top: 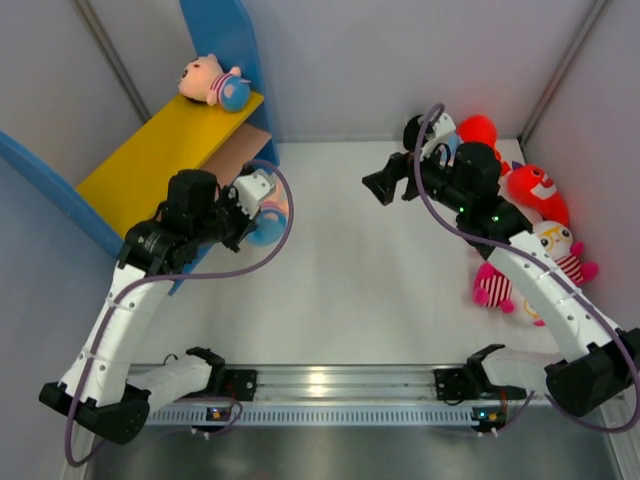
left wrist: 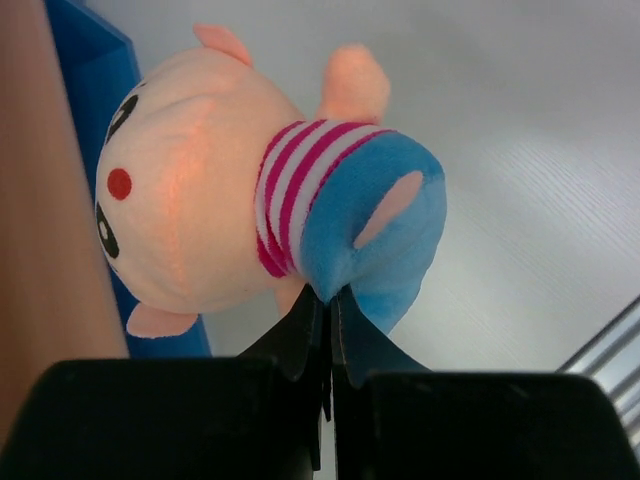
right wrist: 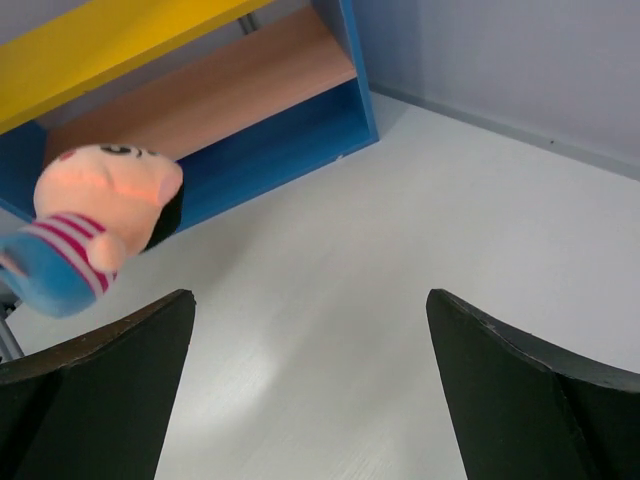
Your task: Place and organize the stuffed toys onto the shelf
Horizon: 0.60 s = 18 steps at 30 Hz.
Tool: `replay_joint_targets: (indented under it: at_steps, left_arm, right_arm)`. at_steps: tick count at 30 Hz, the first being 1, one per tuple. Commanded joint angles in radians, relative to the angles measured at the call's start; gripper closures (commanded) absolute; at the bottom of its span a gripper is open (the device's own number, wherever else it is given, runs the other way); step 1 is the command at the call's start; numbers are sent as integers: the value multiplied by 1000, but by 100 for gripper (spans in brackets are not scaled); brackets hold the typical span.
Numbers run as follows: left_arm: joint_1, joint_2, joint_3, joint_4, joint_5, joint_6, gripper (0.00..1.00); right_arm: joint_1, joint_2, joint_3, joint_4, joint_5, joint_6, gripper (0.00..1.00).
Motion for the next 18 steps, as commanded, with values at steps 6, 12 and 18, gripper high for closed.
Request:
replay_joint_targets:
  at_steps: [6,12,18]
  left_arm:
    - [24,171,417,113,-266,73,100]
    - [237,364,557,159,-181,37,100]
    - [403,466,545,238,-107,88,100]
  right_arm:
    - [-40,-97,-79,-39,12,-48,1]
    - [-53,-104,-93,-51,11,-67,1]
    - [-99,-101,-120,-28,-17,-68,1]
